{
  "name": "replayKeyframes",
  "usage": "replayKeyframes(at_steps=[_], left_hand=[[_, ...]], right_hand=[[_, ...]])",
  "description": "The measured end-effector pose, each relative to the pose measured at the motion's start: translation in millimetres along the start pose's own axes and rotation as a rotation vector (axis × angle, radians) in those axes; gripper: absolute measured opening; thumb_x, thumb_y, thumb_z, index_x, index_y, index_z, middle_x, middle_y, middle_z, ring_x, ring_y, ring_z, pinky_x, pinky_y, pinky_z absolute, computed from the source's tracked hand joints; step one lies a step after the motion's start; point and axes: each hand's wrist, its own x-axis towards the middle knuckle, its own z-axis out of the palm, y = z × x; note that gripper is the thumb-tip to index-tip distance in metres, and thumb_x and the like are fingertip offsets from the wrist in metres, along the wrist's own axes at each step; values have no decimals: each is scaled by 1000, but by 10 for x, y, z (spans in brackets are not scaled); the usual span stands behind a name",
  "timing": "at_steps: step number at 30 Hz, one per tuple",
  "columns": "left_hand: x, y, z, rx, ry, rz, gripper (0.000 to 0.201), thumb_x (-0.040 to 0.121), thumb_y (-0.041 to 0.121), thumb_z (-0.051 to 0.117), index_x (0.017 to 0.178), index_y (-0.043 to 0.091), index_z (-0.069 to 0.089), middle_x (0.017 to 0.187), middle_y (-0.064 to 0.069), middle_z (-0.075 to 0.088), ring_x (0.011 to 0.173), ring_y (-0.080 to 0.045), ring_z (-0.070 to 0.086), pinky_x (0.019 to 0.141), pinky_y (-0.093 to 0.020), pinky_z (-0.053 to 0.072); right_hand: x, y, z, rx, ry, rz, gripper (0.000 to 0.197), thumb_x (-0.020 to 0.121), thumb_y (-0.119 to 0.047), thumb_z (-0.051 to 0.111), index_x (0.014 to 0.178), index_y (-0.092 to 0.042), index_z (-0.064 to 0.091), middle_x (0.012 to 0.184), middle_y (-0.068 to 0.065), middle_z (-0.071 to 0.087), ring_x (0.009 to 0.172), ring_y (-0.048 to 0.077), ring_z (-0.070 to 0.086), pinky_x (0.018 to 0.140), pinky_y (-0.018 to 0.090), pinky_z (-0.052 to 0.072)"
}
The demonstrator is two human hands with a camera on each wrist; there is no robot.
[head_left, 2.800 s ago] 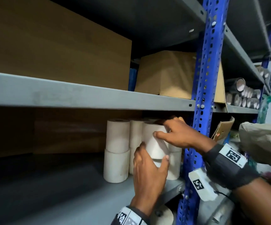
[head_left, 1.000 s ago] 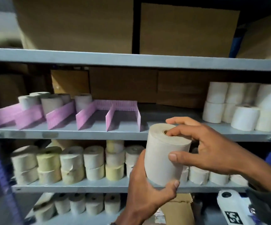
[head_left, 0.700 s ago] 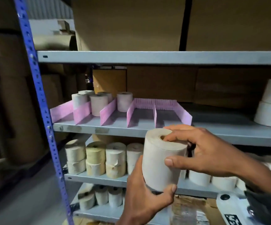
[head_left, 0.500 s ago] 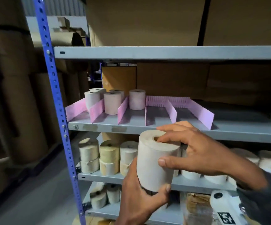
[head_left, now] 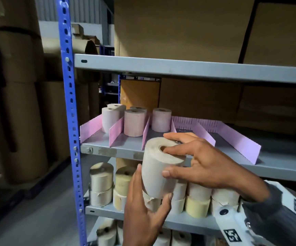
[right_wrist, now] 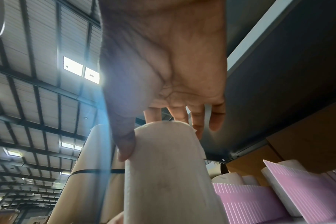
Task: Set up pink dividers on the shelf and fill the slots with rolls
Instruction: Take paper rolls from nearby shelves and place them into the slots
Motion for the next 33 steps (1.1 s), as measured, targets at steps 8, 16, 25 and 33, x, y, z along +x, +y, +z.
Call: replayKeyframes(at_steps=[8, 16, 25, 33], left_hand=[[310, -92, 285, 258, 108, 227, 61, 84, 33, 64, 141, 13, 55, 137, -19, 56, 124, -31, 59, 100, -34, 49], [380, -330, 540, 406, -69, 164, 60, 78, 32, 61, 128, -2, 67, 136, -20, 59, 117, -33, 66, 85, -40, 61], [634, -538, 718, 529, -148, 162, 71, 75, 36, 63, 134, -4, 62, 143, -23, 55, 122, -40, 63, 85, -44, 62], [761, -659, 829, 767, -259, 192, 69, 74, 43, 59, 131, 4, 67, 137, -13, 64, 132, -35, 58, 108, -44, 37]], right_hand=[[594, 352, -94, -30, 38, -5, 54, 78, -58, 74, 123, -28, 71, 148, -16, 42, 133, 2, 42, 108, 40, 43], [985, 658, 18, -104, -18, 55, 58, 78, -62, 67, 122, -23, 70, 141, -17, 44, 125, 8, 46, 98, 47, 48], [1334, 836, 13, -285, -94, 166, 50, 82, -62, 59, 114, -25, 70, 124, -7, 55, 115, 16, 47, 97, 47, 44], [1896, 1003, -15, -450, -232, 260, 33, 89, -51, 64, 99, -20, 66, 90, -2, 65, 75, 14, 57, 56, 29, 37]])
